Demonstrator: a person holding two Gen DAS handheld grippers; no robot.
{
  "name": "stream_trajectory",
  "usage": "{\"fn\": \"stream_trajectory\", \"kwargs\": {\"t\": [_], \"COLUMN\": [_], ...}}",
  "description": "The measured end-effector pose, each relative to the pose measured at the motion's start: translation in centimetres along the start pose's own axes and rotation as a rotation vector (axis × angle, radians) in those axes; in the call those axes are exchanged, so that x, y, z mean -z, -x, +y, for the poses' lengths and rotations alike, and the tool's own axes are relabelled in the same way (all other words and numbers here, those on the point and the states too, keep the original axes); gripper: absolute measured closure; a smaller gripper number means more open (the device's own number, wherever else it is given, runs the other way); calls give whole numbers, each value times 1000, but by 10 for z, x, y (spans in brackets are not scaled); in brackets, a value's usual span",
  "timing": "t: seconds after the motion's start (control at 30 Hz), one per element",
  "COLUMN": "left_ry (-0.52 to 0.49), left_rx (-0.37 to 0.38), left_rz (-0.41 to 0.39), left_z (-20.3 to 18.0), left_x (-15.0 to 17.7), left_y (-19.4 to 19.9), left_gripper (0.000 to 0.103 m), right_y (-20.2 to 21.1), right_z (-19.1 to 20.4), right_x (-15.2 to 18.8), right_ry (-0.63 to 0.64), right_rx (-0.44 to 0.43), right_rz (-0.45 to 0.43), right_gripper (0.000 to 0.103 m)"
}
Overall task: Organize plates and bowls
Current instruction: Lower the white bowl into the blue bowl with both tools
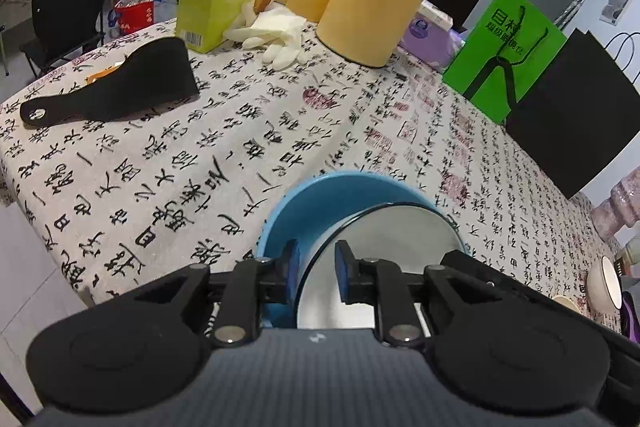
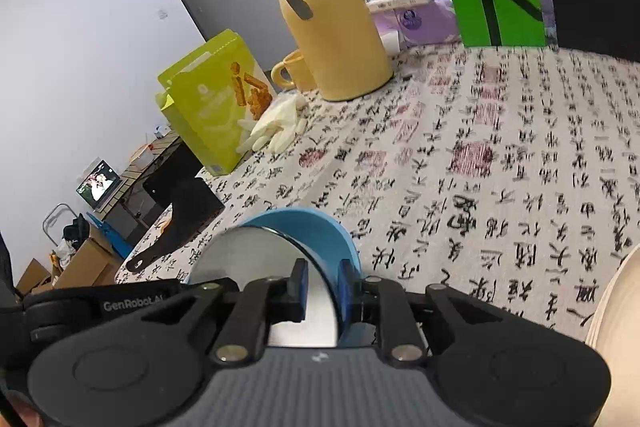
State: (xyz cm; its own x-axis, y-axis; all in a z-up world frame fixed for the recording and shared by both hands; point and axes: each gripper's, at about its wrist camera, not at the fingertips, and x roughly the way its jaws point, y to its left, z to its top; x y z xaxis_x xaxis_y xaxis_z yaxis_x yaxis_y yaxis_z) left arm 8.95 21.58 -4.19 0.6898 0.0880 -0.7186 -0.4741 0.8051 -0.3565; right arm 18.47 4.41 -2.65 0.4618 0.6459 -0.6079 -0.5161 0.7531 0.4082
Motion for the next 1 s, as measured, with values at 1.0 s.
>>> {"fn": "stream_trajectory", "kwargs": {"t": [1.0], "left_ry": [34], "left_rx": [-58], "left_rz": [13], "left_z": [-3], "left_x": [-8], "left_y": [5], "left_gripper": [90], "right_y": [-16], "right_z": [36], "right_x": [-2], "right_ry": [294], "right_rx": [154], "right_rz": [-6], "right_gripper": [89]}}
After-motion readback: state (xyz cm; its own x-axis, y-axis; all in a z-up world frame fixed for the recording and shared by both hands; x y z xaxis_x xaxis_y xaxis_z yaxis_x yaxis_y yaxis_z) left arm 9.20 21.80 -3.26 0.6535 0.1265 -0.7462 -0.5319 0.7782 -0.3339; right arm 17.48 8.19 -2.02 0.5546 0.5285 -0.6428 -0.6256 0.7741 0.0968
